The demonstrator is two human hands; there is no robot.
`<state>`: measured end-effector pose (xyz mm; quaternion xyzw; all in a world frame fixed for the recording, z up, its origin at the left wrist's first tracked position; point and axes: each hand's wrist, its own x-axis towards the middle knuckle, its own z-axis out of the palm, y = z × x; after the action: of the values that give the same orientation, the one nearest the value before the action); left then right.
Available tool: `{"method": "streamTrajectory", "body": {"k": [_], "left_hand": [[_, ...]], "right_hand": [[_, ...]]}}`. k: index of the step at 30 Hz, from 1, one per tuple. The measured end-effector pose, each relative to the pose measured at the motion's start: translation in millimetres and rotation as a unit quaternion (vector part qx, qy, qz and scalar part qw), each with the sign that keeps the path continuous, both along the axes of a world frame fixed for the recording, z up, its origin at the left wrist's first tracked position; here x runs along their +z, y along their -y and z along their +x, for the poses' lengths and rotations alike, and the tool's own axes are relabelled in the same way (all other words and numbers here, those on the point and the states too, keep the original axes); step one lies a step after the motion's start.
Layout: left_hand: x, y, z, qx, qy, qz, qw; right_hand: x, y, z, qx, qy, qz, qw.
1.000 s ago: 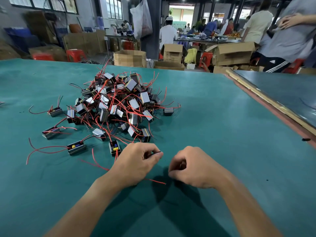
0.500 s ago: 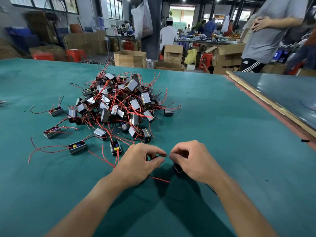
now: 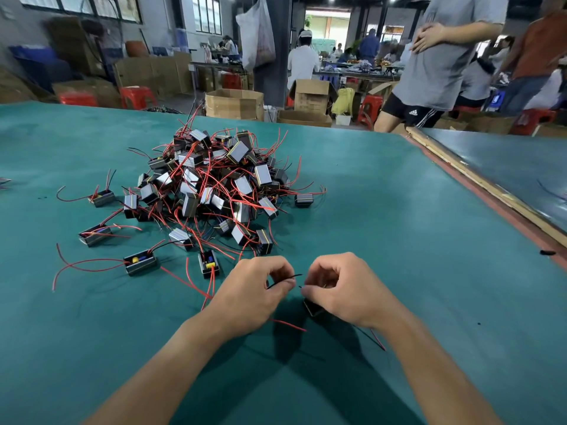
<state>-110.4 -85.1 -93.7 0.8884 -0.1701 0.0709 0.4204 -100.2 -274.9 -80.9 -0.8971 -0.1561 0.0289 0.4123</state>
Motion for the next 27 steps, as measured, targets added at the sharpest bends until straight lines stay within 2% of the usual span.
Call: {"method": "streamTrajectory", "body": {"k": [7,13,18,23,27], "left_hand": [[0.3,2.0,-0.7,0.013,-0.04,-0.033,0.999],[5.6,-1.2,1.7,0.021,-0.103,-0.154,0.982],[4.4,-1.6,2.2,0.043,-0.126,-0.147,0.98],[4.4,-1.5,0.4,0.024,-0.125,-0.15,0.98],[5.2,-3.0,-0.1,0.016,-0.132,-0.154,0.979]], "right_hand": [[-1.0,-2.0,0.0,0.022,0.008,-0.018,1.0],[-4.9,-2.7,1.2,-0.006,0.006,0.013,1.0],[-6.3,-4.3,1.5,-0.019,-0.023,0.033,0.999],[-6.3,-5.9,0.0,-0.022,-0.067,0.105,0.992],[-5.4,-6.5,-0.7,-0.036,-0.077,0.122,0.989]]}}
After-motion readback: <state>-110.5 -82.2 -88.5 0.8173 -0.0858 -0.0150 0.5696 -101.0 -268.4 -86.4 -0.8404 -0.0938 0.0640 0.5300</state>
